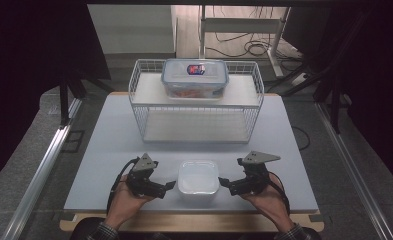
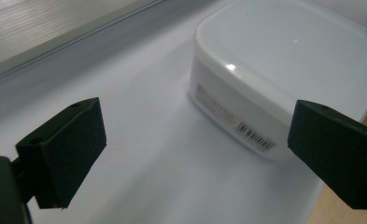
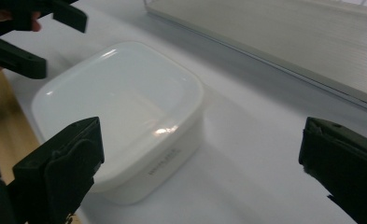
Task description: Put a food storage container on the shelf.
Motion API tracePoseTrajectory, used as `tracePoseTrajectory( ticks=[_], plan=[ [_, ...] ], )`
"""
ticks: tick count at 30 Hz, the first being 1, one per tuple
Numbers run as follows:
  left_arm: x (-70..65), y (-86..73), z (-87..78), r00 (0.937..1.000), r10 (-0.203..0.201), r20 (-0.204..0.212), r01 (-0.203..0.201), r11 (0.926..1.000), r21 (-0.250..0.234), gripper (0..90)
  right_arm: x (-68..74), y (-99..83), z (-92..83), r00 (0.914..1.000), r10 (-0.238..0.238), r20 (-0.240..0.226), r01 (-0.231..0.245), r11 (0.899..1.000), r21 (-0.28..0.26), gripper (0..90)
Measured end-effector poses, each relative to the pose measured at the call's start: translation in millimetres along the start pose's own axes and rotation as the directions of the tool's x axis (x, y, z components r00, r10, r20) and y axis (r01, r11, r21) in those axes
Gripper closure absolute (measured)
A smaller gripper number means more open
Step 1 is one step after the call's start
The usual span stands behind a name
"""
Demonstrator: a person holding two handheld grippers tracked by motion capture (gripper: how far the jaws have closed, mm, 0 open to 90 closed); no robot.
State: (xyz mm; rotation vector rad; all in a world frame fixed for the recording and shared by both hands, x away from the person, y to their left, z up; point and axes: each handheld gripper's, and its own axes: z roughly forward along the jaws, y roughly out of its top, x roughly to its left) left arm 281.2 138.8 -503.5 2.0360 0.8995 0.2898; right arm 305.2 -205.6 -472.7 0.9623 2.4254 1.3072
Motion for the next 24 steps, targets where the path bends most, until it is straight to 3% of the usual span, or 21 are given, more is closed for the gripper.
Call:
tracePoseTrajectory(
  ticks=[2,4,7,13,17,18,22,24],
  plan=[
    [-3.1,6.2,3.9,0.9999,0.001,0.013,-0.001,1.0000,0.001,7.5,4.1,3.6,2.4,1.0000,-0.003,0.002,0.002,1.000,0.026,4.7],
    [-6.2,11.5,8.9,0.9994,0.016,0.030,-0.016,0.9998,0.006,9.2,6.1,5.8,6.0,0.9996,0.014,-0.024,-0.013,0.999,0.042,7.7],
    [-10.3,17.6,17.2,0.9985,0.035,0.042,-0.036,0.9990,0.028,10.0,8.9,7.5,11.7,0.9983,0.002,-0.058,0.001,0.998,0.060,11.1],
    [-11.5,24.0,30.8,0.9939,0.010,0.109,-0.014,0.9992,0.036,9.6,12.3,10.3,25.3,0.9952,0.019,-0.096,-0.009,0.995,0.101,13.3],
    [-13.0,22.0,33.8,0.9859,-0.020,0.166,0.013,0.9989,0.044,9.3,14.3,6.1,34.6,0.9932,0.027,-0.113,-0.010,0.989,0.146,13.8],
    [-13.7,21.5,34.3,0.9827,-0.028,0.183,0.020,0.9986,0.049,9.4,14.6,5.0,36.3,0.9916,0.039,-0.123,-0.020,0.988,0.152,14.9],
    [-17.3,21.8,31.5,0.9832,-0.032,0.180,0.018,0.9969,0.077,9.3,13.3,3.9,36.3,0.9827,0.104,-0.153,-0.077,0.981,0.178,19.7],
    [-17.2,20.6,30.4,0.9762,-0.054,0.210,0.033,0.9941,0.103,11.1,12.1,2.5,35.2,0.9752,0.140,-0.171,-0.106,0.975,0.194,23.2]
  ],
)
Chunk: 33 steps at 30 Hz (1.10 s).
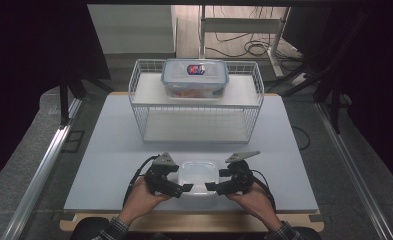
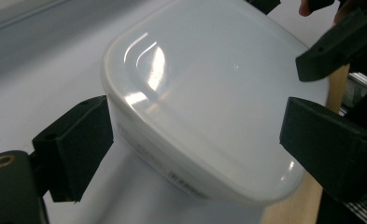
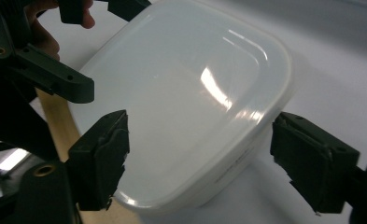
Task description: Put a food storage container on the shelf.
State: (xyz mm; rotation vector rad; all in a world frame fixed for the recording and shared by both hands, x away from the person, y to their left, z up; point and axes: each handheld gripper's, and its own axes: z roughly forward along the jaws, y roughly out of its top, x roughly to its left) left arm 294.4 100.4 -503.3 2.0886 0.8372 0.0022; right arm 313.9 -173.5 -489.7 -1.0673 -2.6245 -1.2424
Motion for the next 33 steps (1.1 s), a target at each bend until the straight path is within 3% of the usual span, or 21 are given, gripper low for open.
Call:
tracePoseTrajectory(
  ticks=[4,6,9,12,19,25,33],
  plan=[
    [1.5,-3.6,-4.5,0.9975,-0.062,0.034,0.062,0.9980,0.016,15.7,0.7,-2.5,-9.0,0.9998,0.020,-0.003,-0.020,1.000,-0.011,39.0],
    [1.4,-5.1,-10.6,0.9966,-0.075,0.035,0.075,0.9972,0.006,27.2,1.7,-2.7,-14.9,0.9996,0.014,0.026,-0.013,1.000,-0.019,45.6],
    [-1.2,-6.4,-19.1,0.9968,-0.076,0.022,0.076,0.9970,0.009,44.7,-0.4,-4.9,-20.6,0.9971,0.076,0.004,-0.076,0.996,-0.041,57.7],
    [-3.1,-5.9,-24.7,0.9979,-0.064,0.006,0.064,0.9979,-0.001,52.6,0.5,-5.7,-23.0,0.9958,0.091,0.003,-0.091,0.995,-0.046,60.4],
    [-6.8,-6.0,-25.3,0.9942,-0.104,-0.030,0.102,0.9926,-0.067,62.1,5.7,-6.3,-27.8,0.9920,0.109,0.064,-0.102,0.990,-0.101,67.0],
    [-3.0,-9.4,-29.8,0.9889,-0.148,0.006,0.148,0.9817,-0.120,72.0,6.0,-7.9,-31.4,0.9887,0.131,0.073,-0.119,0.981,-0.152,73.9],
    [-0.7,-11.3,-30.2,0.9864,-0.164,-0.012,0.160,0.9761,-0.147,79.2,8.2,-9.0,-33.7,0.9904,0.107,0.087,-0.091,0.981,-0.173,78.7]
  ],
)
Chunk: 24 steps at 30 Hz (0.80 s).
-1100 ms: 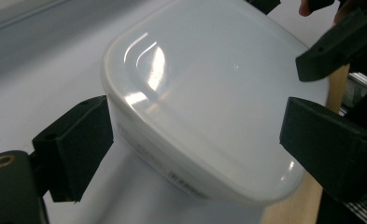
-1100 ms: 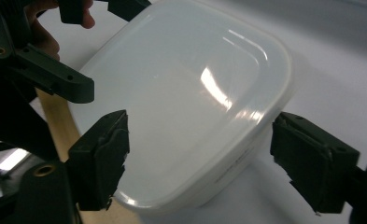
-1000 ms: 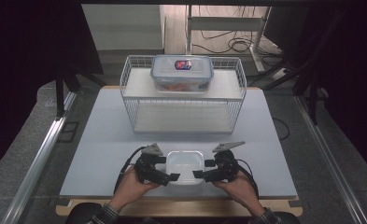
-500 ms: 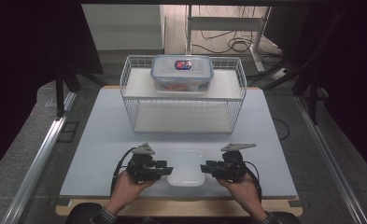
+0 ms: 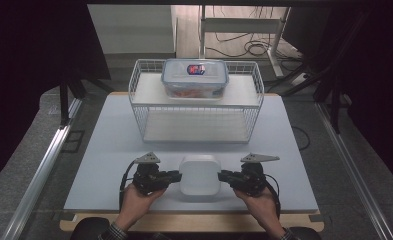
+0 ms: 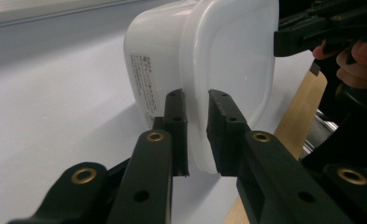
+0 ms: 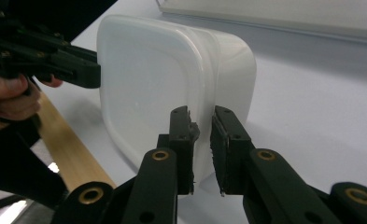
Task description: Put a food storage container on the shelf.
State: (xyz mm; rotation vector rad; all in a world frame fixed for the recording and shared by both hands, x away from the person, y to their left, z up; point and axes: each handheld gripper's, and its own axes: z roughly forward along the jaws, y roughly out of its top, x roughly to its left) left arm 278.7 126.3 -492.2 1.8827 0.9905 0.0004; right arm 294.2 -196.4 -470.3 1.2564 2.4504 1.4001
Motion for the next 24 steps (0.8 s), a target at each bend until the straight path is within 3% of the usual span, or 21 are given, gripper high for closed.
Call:
tracePoseTrajectory(
  ticks=[9,16,24],
  plan=[
    [-3.0,3.2,-2.2,0.9980,0.039,-0.049,-0.042,0.9976,-0.055,79.2,6.5,2.4,-0.6,0.9964,-0.075,0.040,0.077,0.995,-0.065,78.7],
    [-6.3,13.1,-4.7,0.9921,0.077,-0.099,-0.086,0.9922,-0.091,78.8,10.9,13.4,-6.2,0.9826,-0.168,0.080,0.178,0.973,-0.148,78.9],
    [-11.9,32.4,-17.2,0.9792,0.124,-0.161,-0.148,0.9780,-0.148,78.6,13.4,31.3,-9.3,0.9757,-0.198,0.094,0.214,0.953,-0.215,78.7]
  ],
)
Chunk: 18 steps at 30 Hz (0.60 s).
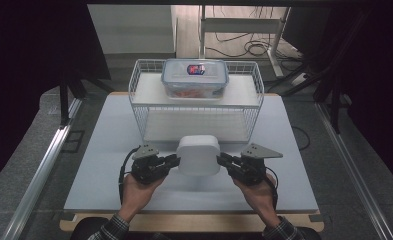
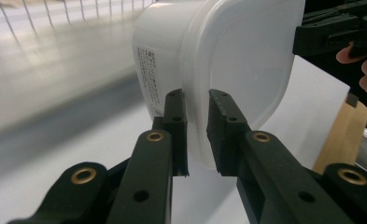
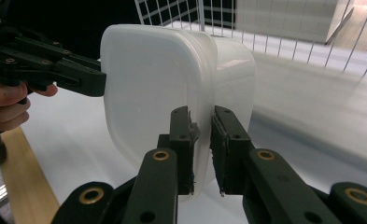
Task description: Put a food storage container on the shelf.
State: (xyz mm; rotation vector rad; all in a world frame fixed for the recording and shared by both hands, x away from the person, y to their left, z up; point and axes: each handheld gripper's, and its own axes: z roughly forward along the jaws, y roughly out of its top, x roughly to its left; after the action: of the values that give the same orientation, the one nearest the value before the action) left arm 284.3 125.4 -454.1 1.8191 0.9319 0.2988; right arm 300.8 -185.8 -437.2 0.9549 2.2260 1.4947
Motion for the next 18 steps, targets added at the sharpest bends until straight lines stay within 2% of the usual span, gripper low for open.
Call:
tracePoseTrajectory(
  ticks=[8,18],
  plan=[
    [-2.5,21.5,-11.2,0.9982,0.045,-0.039,-0.047,0.9973,-0.055,78.7,2.2,21.9,-2.5,0.9988,-0.047,0.017,0.048,0.997,-0.053,78.6],
    [-2.1,44.7,-19.6,0.9933,0.088,-0.075,-0.095,0.9908,-0.096,78.8,1.1,44.5,-3.9,0.9963,-0.080,0.033,0.082,0.992,-0.096,78.5]
  ],
)
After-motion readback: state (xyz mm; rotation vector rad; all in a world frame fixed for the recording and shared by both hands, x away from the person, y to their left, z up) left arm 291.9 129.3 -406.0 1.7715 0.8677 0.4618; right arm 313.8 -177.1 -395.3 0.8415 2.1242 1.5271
